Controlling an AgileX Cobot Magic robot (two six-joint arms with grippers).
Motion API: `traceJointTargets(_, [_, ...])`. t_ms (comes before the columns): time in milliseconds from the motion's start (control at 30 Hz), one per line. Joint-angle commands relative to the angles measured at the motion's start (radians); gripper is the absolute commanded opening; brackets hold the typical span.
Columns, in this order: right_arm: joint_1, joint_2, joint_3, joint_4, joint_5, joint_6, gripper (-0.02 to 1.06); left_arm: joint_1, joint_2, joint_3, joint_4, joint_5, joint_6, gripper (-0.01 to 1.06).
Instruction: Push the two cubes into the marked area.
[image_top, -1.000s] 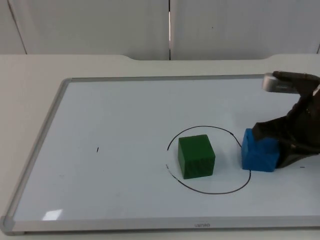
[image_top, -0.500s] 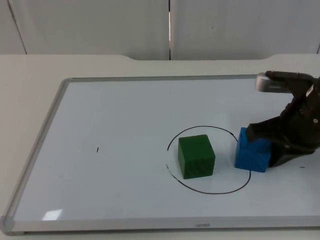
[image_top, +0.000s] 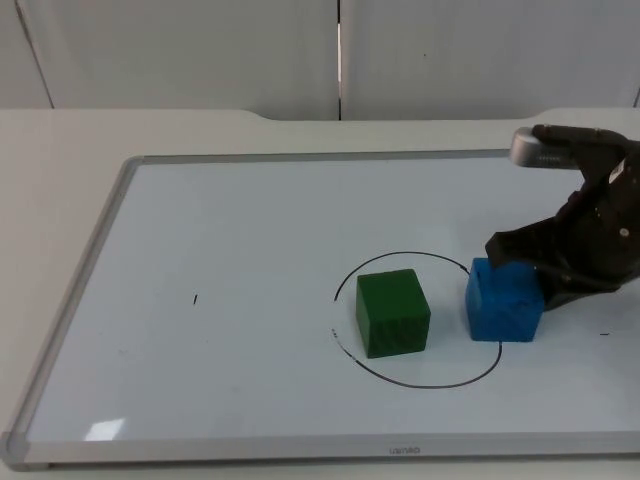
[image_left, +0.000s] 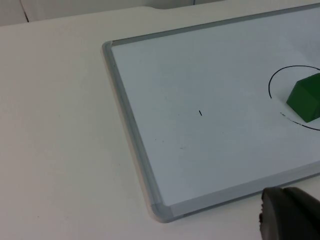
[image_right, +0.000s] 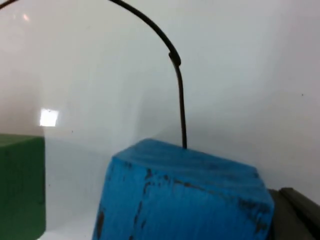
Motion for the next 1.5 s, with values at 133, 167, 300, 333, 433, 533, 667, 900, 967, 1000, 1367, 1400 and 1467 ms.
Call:
traceJointTargets(133, [0.025, -0.004, -0.003, 0.022, -0.004, -0.005, 0.00, -0.006, -0.003, 0.004, -0.011, -0.012, -0.002, 0.00])
traceJointTargets(167, [0.032, -0.004, -0.003, 0.022, -0.009, -0.005, 0.00, -0.006, -0.003, 0.004, -0.011, -0.012, -0.002, 0.00])
traceJointTargets(300, [0.054, -0.004, -0.004, 0.024, -0.040, -0.005, 0.00, -0.006, -0.003, 0.004, -0.011, -0.012, -0.002, 0.00])
traceJointTargets(333, [0.054, -0.004, -0.004, 0.027, -0.039, -0.005, 0.00, -0.006, -0.003, 0.004, -0.011, -0.012, -0.002, 0.00])
traceJointTargets(433, [0.061, -0.004, -0.004, 0.027, -0.039, -0.005, 0.00, -0.006, -0.003, 0.004, -0.011, -0.012, -0.002, 0.00])
traceJointTargets(533, [0.061, -0.004, -0.004, 0.027, -0.039, -0.005, 0.00, -0.006, -0.003, 0.004, -0.011, -0.012, -0.002, 0.00])
traceJointTargets(667, [0.062, -0.004, -0.004, 0.029, -0.026, -0.005, 0.00, -0.006, -0.003, 0.004, -0.011, -0.012, -0.002, 0.00])
traceJointTargets(900, [0.064, -0.004, -0.004, 0.031, -0.003, -0.005, 0.00, -0.006, -0.003, 0.004, -0.011, -0.012, -0.002, 0.00])
traceJointTargets(967, [0.065, -0.004, -0.004, 0.031, 0.004, -0.005, 0.00, -0.006, -0.003, 0.004, -0.011, -0.012, -0.002, 0.00])
traceJointTargets(1000, [0.065, -0.004, -0.004, 0.031, 0.004, -0.005, 0.00, -0.006, -0.003, 0.004, -0.011, -0.012, -0.002, 0.00])
traceJointTargets(1367, [0.122, -0.004, -0.004, 0.047, -0.020, -0.005, 0.00, -0.006, -0.003, 0.004, -0.011, -0.012, -0.002, 0.00])
traceJointTargets(1400, [0.122, -0.004, -0.004, 0.047, -0.020, -0.005, 0.00, -0.006, -0.003, 0.004, -0.011, -0.012, -0.002, 0.00])
traceJointTargets(1467, [0.120, -0.004, -0.004, 0.029, -0.020, -0.005, 0.00, -0.006, -0.003, 0.004, -0.011, -0.012, -0.002, 0.00])
